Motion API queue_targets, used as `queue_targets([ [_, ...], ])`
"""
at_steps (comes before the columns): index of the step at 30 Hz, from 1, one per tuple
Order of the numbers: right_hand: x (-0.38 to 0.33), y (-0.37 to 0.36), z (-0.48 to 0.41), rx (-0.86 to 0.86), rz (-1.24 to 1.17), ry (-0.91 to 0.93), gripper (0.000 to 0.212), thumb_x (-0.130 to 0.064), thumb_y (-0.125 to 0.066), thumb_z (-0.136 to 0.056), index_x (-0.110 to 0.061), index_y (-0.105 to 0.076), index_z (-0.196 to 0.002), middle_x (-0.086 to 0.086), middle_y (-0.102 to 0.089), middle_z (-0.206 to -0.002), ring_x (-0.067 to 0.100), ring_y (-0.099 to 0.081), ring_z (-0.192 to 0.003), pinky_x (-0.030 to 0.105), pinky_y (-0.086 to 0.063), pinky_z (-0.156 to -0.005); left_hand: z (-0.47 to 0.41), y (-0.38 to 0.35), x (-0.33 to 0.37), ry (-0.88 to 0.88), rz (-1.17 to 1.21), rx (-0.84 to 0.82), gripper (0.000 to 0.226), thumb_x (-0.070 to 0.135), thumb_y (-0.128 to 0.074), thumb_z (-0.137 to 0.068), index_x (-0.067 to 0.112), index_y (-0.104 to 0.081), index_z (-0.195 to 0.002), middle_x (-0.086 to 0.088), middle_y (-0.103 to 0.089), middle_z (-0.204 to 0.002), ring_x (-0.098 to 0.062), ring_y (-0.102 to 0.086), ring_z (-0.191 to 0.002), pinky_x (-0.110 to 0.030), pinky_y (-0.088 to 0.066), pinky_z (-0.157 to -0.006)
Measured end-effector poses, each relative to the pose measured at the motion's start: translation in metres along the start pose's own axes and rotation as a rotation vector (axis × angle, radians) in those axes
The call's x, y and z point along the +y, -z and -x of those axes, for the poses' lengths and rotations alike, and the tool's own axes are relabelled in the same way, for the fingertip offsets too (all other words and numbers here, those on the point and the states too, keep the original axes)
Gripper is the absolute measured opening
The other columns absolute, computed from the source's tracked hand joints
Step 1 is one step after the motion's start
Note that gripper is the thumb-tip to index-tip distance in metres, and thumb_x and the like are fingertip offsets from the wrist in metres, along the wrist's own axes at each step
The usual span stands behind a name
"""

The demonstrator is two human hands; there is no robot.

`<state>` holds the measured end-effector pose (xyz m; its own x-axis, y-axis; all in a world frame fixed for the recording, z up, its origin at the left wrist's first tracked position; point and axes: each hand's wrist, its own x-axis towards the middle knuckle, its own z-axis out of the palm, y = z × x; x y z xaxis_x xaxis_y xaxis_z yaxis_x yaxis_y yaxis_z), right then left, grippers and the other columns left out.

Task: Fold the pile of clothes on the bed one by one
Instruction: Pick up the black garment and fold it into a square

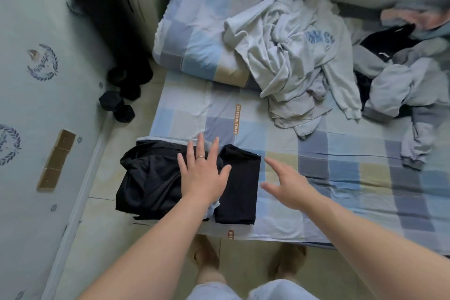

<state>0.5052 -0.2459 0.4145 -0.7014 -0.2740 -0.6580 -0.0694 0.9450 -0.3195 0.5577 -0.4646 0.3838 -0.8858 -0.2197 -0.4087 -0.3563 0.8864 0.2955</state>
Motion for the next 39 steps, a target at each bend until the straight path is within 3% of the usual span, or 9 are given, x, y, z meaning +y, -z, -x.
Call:
queue_targets([
  [8,0.143,0.097,0.032,0.154,-0.027,0.046,0.074,-0.05,-0.058,-0.096,-0.038,-0.019,-0.158,-0.01,-0.029,-0.162,0.014,-0.025,-0.149,0.046,-0.027,-0.119,-0.017,0.008,0.169,-0.092,0.0,0.041,0.078,0.062,-0.036,-0.1,0.039,0.01,-0.158,0.001,0.025,-0.166,-0.027,0.02,-0.153,-0.056,0.004,-0.123],
  [18,0.333,0.188,0.07,0.147,-0.053,0.056,0.072,-0.046,-0.056,-0.099,-0.035,-0.019,-0.159,-0.009,-0.031,-0.162,0.015,-0.028,-0.148,0.043,-0.027,-0.119,-0.011,-0.02,0.381,-0.136,-0.118,-0.013,0.077,0.063,-0.036,-0.1,0.041,0.011,-0.158,0.001,0.02,-0.167,-0.028,0.013,-0.155,-0.055,0.0,-0.124],
  [29,0.476,0.225,0.065,0.224,-0.167,-0.128,0.071,-0.048,-0.052,-0.099,-0.039,-0.015,-0.159,-0.01,-0.027,-0.162,0.014,-0.022,-0.15,0.041,-0.025,-0.118,-0.092,-0.062,0.51,-0.302,-0.233,-0.077,0.076,0.062,-0.039,-0.099,0.042,0.003,-0.159,0.002,0.01,-0.169,-0.027,0.007,-0.155,-0.052,-0.007,-0.124],
  [39,0.578,0.217,-0.117,0.272,-0.22,-0.29,0.071,-0.047,-0.053,-0.098,-0.037,-0.015,-0.158,-0.01,-0.025,-0.164,0.014,-0.021,-0.151,0.041,-0.025,-0.12,-0.288,-0.166,0.555,-0.432,-0.211,-0.126,0.076,0.06,-0.043,-0.098,0.042,-0.001,-0.159,0.001,0.004,-0.17,-0.026,0.003,-0.156,-0.05,-0.009,-0.124],
])
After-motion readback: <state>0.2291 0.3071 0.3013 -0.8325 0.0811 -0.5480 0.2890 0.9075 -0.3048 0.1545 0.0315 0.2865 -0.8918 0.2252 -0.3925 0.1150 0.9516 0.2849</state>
